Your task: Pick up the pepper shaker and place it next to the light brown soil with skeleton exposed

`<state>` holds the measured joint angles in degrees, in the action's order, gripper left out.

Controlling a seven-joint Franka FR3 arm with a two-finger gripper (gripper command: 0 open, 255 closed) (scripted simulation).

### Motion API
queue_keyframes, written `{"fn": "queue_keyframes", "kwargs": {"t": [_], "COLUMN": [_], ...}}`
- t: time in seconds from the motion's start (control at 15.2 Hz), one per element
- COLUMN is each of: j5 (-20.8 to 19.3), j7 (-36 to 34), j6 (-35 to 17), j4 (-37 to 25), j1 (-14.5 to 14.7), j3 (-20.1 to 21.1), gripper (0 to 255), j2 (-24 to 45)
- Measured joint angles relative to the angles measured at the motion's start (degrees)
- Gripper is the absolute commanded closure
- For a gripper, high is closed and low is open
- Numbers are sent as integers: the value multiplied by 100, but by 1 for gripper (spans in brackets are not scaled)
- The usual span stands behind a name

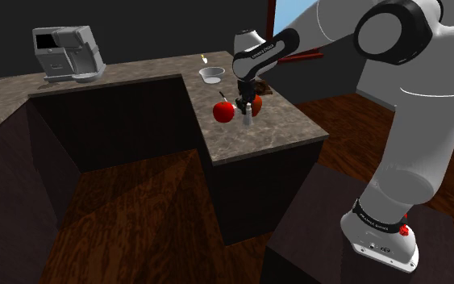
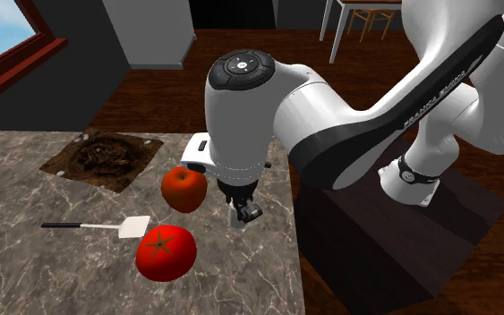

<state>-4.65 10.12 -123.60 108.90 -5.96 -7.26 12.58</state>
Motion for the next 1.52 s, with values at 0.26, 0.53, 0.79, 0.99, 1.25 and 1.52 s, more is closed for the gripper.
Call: {"fn": "queue_keyframes", "kwargs": {"t": [0.26, 0.53, 0.79, 0.99, 1.25, 1.52], "j5": [-3, -5, -4, -2, 4, 4], "j7": [13, 36, 45, 60, 91, 111], "j6": [257, 559, 839, 1064, 1376, 1628], "j4": [-141, -332, -545, -732, -999, -1203], "j1": [6, 9, 18, 21, 19, 20], "j3": [0, -1, 3, 3, 1, 1], "gripper": [255, 255, 255, 255, 255, 255], "j2": [-117, -230, -298, -335, -382, -431]}}
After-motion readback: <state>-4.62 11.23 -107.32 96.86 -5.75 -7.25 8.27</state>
